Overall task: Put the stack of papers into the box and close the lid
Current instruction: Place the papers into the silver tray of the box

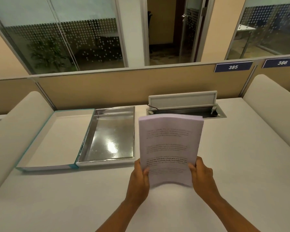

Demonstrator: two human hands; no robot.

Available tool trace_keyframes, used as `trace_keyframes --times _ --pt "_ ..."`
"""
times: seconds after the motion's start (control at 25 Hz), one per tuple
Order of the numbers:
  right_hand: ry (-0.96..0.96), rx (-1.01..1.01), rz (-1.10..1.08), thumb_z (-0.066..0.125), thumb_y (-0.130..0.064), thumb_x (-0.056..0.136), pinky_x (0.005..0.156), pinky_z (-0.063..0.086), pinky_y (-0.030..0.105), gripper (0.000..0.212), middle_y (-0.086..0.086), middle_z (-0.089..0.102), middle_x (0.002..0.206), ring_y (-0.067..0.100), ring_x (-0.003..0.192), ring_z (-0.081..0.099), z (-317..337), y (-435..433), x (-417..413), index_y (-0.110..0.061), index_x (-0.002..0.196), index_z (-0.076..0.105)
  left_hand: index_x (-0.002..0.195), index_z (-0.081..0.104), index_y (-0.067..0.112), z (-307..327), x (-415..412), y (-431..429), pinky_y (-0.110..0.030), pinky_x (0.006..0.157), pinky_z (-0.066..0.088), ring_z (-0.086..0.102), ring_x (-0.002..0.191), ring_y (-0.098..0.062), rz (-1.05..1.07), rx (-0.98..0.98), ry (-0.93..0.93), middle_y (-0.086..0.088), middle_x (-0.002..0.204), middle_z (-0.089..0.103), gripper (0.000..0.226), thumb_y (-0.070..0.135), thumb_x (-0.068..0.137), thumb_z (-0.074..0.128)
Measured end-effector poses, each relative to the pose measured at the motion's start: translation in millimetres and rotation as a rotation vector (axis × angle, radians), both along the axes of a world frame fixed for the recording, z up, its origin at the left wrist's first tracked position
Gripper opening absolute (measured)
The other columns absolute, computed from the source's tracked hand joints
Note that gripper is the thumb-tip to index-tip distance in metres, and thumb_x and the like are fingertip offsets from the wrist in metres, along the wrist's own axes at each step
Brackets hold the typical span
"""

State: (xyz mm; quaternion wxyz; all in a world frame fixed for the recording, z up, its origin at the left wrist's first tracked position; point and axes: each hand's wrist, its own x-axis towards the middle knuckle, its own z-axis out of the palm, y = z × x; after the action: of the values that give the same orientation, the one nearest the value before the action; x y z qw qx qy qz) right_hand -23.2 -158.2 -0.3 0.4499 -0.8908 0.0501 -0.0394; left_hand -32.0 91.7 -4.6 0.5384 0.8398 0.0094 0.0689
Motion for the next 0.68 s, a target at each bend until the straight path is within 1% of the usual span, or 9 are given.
trace_keyframes --times 0.08,0.16,0.24,0.32,0.36,0.4,0.48,0.64,0.68 --pt "0.032 0.041 0.008 0.044 -0.040 0.106 0.073 0.064 0.048 0.009 -0.023 0.069 0.103 0.016 0.090 0.071 7 6 10 -0.045 0.112 0.049 0.129 0.045 0.041 12 6 10 -0.004 0.078 0.054 0.067 0.107 0.013 -0.003 -0.010 -0.015 0.036 0.113 0.068 0.029 0.022 0.108 0.052" --pt "0.058 0.094 0.033 0.045 -0.042 0.105 0.075 0.064 0.044 0.010 -0.023 0.070 0.106 0.006 0.093 0.071 15 20 23 -0.051 0.106 0.050 0.122 0.050 0.044 28 17 26 -0.004 0.075 0.055 0.068 0.107 0.012 0.021 -0.041 -0.006 0.040 0.112 0.068 0.026 0.023 0.106 0.056" --pt "0.093 0.128 0.073 0.048 -0.041 0.104 0.078 0.065 0.042 0.009 -0.022 0.070 0.106 0.001 0.093 0.070 23 38 40 -0.049 0.105 0.053 0.121 0.055 0.036 39 31 47 -0.004 0.073 0.055 0.068 0.104 0.013 0.068 -0.063 0.013 0.031 0.108 0.072 0.023 0.021 0.105 0.060" --pt "0.120 0.134 0.113 0.051 -0.038 0.104 0.080 0.064 0.044 0.007 -0.020 0.071 0.106 0.004 0.092 0.071 32 62 60 -0.043 0.104 0.056 0.119 0.058 0.025 48 48 74 -0.004 0.069 0.055 0.071 0.096 0.011 0.119 -0.050 0.056 0.022 0.105 0.071 0.018 0.017 0.104 0.062" --pt "0.134 0.128 0.133 0.051 -0.037 0.105 0.082 0.064 0.045 0.006 -0.017 0.071 0.106 0.007 0.092 0.071 36 76 71 -0.038 0.105 0.057 0.118 0.059 0.023 51 58 89 -0.004 0.066 0.055 0.072 0.092 0.006 0.142 -0.034 0.094 0.018 0.106 0.070 0.015 0.017 0.104 0.062" --pt "0.150 0.119 0.152 0.051 -0.036 0.105 0.083 0.064 0.045 0.009 -0.013 0.071 0.108 0.010 0.093 0.071 40 90 82 -0.032 0.107 0.058 0.118 0.060 0.021 54 67 104 -0.005 0.063 0.055 0.072 0.090 0.002 0.160 -0.023 0.137 0.014 0.106 0.070 0.014 0.019 0.104 0.061" --pt "0.191 0.104 0.182 0.051 -0.037 0.105 0.085 0.064 0.044 0.018 -0.005 0.071 0.113 0.015 0.095 0.071 47 123 104 -0.022 0.111 0.059 0.122 0.062 0.020 57 85 137 -0.011 0.057 0.056 0.070 0.092 -0.002 0.180 -0.013 0.218 0.012 0.108 0.071 0.018 0.023 0.104 0.060" --pt "0.277 0.078 0.213 0.050 -0.037 0.106 0.091 0.062 0.046 0.024 0.001 0.069 0.117 0.020 0.100 0.069 53 193 143 -0.016 0.113 0.059 0.132 0.063 0.015 56 121 201 -0.013 0.061 0.051 0.067 0.087 -0.003 0.228 0.049 0.316 0.000 0.119 0.072 0.028 0.024 0.106 0.058" --pt "0.300 0.073 0.203 0.050 -0.036 0.106 0.093 0.061 0.047 0.025 0.003 0.068 0.119 0.022 0.102 0.068 53 208 151 -0.015 0.114 0.058 0.135 0.063 0.012 54 130 213 -0.015 0.063 0.053 0.068 0.087 -0.008 0.236 0.060 0.332 -0.004 0.123 0.072 0.031 0.022 0.106 0.058"
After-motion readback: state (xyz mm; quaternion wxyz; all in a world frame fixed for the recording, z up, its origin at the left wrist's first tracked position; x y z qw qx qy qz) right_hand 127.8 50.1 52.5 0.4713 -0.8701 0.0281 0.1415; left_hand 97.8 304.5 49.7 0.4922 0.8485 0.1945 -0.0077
